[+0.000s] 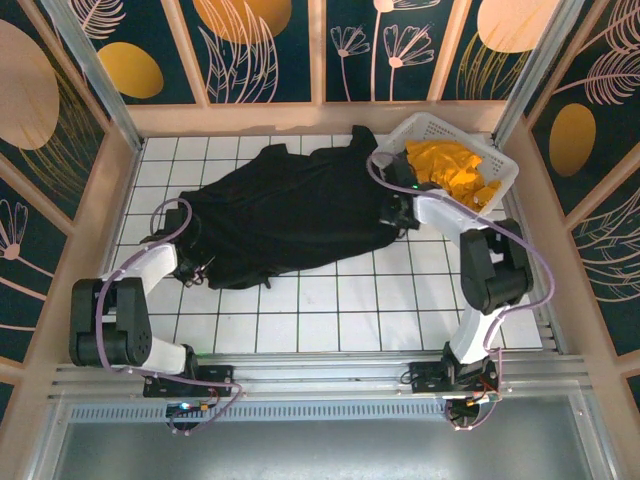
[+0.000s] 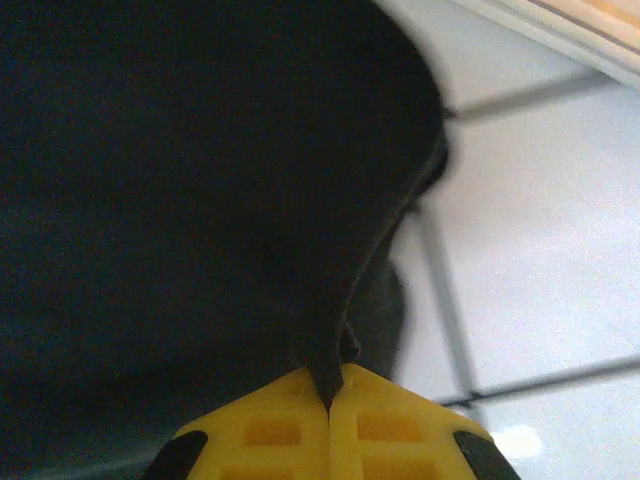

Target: Fold and stack the t-shirts

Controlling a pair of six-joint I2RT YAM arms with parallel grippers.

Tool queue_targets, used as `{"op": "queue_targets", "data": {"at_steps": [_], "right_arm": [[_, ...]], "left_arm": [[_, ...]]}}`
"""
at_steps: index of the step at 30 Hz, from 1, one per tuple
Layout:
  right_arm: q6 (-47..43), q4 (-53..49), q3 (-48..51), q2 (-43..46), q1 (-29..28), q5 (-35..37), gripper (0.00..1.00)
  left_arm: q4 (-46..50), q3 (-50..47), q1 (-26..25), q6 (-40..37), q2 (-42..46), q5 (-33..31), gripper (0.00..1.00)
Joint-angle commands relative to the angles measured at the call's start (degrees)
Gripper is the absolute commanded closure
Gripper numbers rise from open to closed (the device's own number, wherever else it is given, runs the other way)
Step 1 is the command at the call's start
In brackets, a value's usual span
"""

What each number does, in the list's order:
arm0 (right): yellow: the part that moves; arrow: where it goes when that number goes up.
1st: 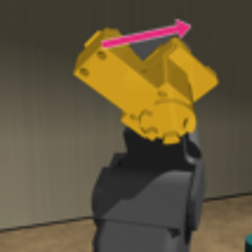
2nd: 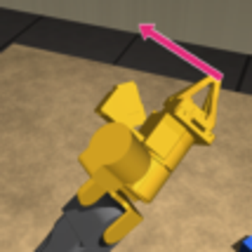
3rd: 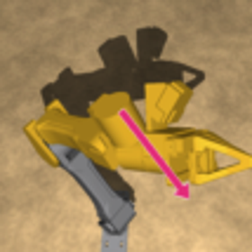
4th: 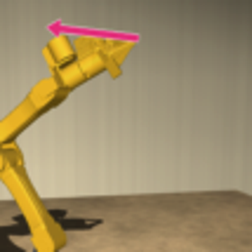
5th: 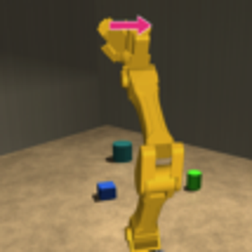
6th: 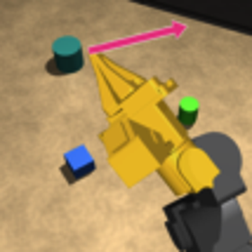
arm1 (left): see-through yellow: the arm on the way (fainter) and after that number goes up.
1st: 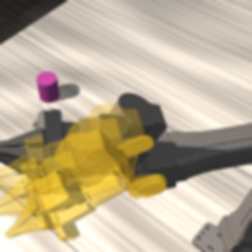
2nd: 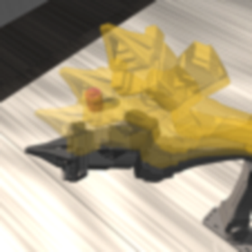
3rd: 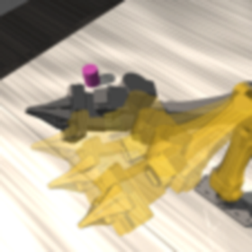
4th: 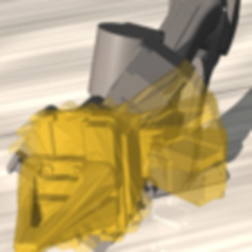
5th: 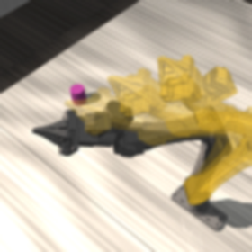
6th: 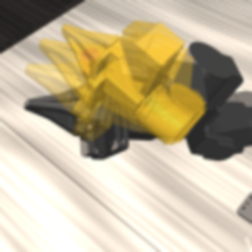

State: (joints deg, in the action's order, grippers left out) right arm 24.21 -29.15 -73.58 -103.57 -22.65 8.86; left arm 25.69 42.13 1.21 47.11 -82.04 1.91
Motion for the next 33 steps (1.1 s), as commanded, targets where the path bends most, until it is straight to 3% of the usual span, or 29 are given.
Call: {"op": "queue_targets", "data": {"at_steps": [1, 8, 17, 22, 28, 33], "right_arm": [[-4.0, 0.3, -6.5, -3.4, -3.5, 1.8, 1.0], [-1.5, 2.3, -18.5, -13.7, -0.4, 4.4, 1.0], [0.8, -1.7, -33.5, -24.8, 8.1, 8.2, 1.0], [-0.1, -0.2, -33.5, -23.2, 10.0, 4.5, 1.0], [-1.4, 2.2, -31.6, -15.2, 5.9, 0.2, 1.0], [2.6, 5.4, -30.1, -5.1, 6.3, -4.0, 1.0]], "left_arm": [[0.4, 3.9, 0.0, 2.8, 3.5, -3.2, 1.0], [-1.9, 6.0, 0.1, 5.5, 4.6, 1.7, 1.0], [-7.8, 5.5, 0.1, 6.8, 3.9, 13.5, 1.0], [-10.1, 5.7, 0.0, 7.8, 2.7, 17.5, 1.0], [-7.6, 11.6, 0.1, 9.0, 3.2, 14.5, 1.0], [-6.1, 22.5, 0.1, 11.3, 4.5, 10.8, 1.0]]}}
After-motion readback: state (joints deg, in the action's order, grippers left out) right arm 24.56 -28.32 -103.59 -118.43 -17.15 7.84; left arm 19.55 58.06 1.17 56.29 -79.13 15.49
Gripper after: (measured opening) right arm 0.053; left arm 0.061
